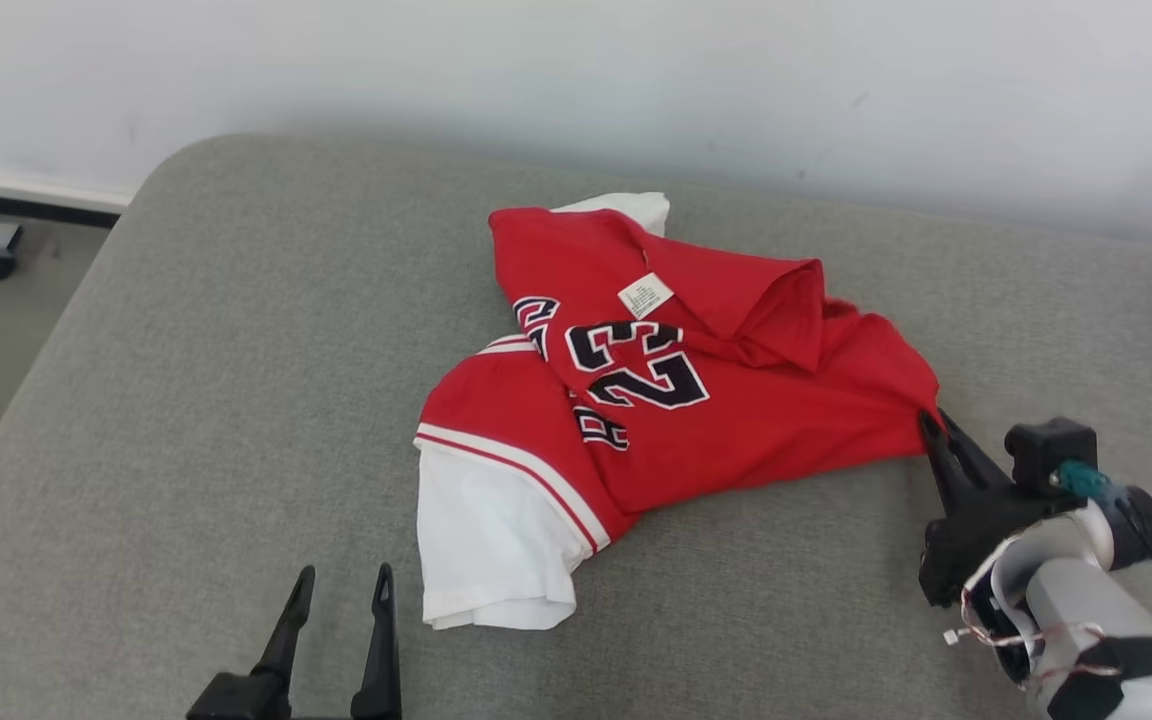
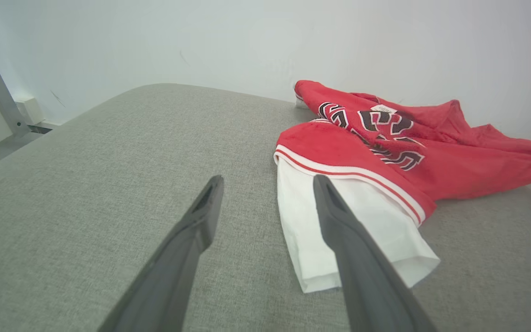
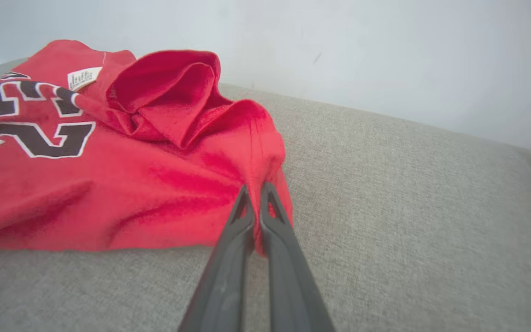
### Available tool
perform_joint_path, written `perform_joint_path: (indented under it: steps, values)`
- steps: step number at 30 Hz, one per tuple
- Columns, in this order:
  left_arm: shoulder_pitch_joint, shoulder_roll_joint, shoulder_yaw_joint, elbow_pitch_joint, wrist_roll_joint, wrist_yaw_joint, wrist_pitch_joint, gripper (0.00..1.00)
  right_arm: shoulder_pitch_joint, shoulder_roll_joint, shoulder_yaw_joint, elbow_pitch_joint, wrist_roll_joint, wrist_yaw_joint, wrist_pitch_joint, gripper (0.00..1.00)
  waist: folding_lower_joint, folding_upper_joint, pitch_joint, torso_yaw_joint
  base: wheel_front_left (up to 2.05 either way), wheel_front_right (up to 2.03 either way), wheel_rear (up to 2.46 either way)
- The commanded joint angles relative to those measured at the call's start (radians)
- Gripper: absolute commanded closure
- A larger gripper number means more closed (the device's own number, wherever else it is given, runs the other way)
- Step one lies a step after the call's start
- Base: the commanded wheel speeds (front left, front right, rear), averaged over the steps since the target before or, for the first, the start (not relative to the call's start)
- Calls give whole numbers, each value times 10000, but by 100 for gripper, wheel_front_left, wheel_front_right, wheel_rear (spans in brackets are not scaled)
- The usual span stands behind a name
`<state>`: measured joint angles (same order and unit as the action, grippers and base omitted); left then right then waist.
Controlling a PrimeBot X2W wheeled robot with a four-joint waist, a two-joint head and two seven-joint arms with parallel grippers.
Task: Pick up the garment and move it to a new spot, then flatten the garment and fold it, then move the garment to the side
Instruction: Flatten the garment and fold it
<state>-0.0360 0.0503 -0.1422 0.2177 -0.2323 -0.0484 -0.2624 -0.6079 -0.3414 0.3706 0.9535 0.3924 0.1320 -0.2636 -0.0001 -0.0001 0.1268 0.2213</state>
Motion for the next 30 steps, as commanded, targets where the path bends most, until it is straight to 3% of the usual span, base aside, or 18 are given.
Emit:
perform_joint_path:
  steps: [1, 7, 16, 24, 25, 26, 30]
  values:
    - [267, 0, 74, 36, 75, -7, -22, 0, 559, -74, -137, -531, 198, -30, -15, 100, 1, 1, -373, -365, 0, 0, 0]
    - [636, 1, 281, 74, 160, -56, -22, 0, 2152, -275, -446, -2261, 524, -30, 72, 100, 1, 1, -736, -909, 0, 0, 0]
    - [712, 1, 398, 88, 246, -149, -22, 0, 4647, -379, -1724, -5057, 642, -30, 1200, 100, 1, 1, -854, -1330, 0, 0, 0]
    - [682, 0, 541, 86, 295, -202, -22, 0, 6947, 338, -3363, -7901, 515, -30, 3075, 98, 1, 1, -763, -1431, 0, 0, 0]
    - [675, 0, 535, 96, 288, -209, -22, 0, 7081, 381, -3457, -8113, 292, -30, 3152, 53, 1, 1, -745, -1428, 0, 0, 0]
    - [666, 0, 522, 96, 283, -212, -22, 0, 7189, 507, -3549, -8276, 149, -30, 3220, 0, 1, 1, -730, -1425, 0, 0, 0]
    - [611, -1, 508, 125, 273, -240, -22, 0, 7398, 800, -3942, -8710, -361, -30, 3264, 0, 1, 1, -707, -1378, 0, 0, 0]
